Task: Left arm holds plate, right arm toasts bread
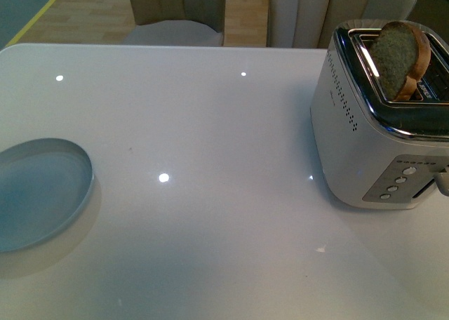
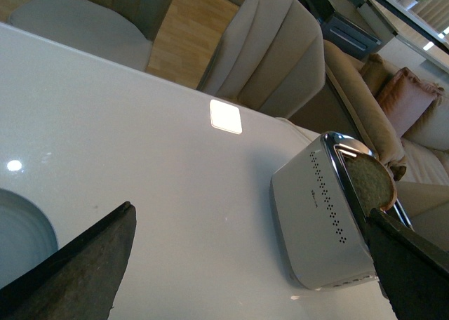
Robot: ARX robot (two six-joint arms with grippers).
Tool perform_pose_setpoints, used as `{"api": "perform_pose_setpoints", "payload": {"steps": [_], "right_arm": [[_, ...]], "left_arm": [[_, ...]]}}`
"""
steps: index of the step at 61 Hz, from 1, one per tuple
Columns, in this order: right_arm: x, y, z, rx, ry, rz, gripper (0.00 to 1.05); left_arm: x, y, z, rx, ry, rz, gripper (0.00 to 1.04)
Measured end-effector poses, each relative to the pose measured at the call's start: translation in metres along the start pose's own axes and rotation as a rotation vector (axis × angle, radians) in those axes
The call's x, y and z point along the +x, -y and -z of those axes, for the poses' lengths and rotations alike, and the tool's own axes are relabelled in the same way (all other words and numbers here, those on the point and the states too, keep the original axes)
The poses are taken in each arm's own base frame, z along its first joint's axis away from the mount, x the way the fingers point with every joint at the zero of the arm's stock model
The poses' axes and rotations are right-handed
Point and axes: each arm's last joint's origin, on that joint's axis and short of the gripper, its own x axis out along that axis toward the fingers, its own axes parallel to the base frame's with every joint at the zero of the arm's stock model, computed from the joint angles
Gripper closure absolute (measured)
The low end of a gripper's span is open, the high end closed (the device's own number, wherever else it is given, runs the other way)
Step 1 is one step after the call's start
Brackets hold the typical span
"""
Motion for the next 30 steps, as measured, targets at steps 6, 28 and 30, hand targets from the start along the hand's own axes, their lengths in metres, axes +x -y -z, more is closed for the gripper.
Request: {"api": "perform_pose_setpoints", "payload": {"steps": [6,28,30], "right_arm": [[0.0,0.0,0.0,0.0,0.0,0.0,0.09],[0.0,0.0,0.0,0.0,0.0,0.0,0.09],[0.0,0.0,0.0,0.0,0.0,0.0,0.09]], "left_arm": [[-0.003,0.005,0.004,-0.005,-0.004,0.015,0.07],[-0.029,-0.016,0.02,0.413,0.347,-0.301,0.65],[-0.031,-0.017,0.022,0.42,0.343,-0.304,0.7]]}}
